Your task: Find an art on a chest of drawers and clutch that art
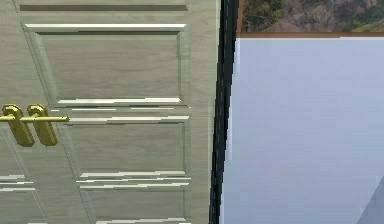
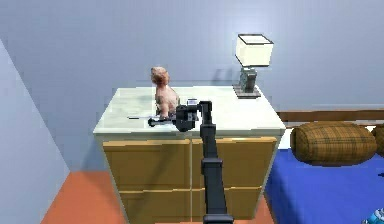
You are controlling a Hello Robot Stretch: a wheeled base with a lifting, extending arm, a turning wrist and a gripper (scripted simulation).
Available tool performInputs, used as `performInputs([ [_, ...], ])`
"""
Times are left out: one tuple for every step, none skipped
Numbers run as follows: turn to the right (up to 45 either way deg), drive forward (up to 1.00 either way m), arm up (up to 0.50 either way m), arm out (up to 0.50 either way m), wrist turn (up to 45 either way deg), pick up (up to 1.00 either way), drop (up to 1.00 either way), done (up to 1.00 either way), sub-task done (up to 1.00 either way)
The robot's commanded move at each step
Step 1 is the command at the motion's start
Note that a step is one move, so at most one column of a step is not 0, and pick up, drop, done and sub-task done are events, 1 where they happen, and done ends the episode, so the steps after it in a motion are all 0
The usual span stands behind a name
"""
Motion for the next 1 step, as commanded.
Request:
performInputs([
  [0.0, 0.0, 0.0, 0.0, 0.0, 1.0, 0.0, 0.0, 0.0],
])
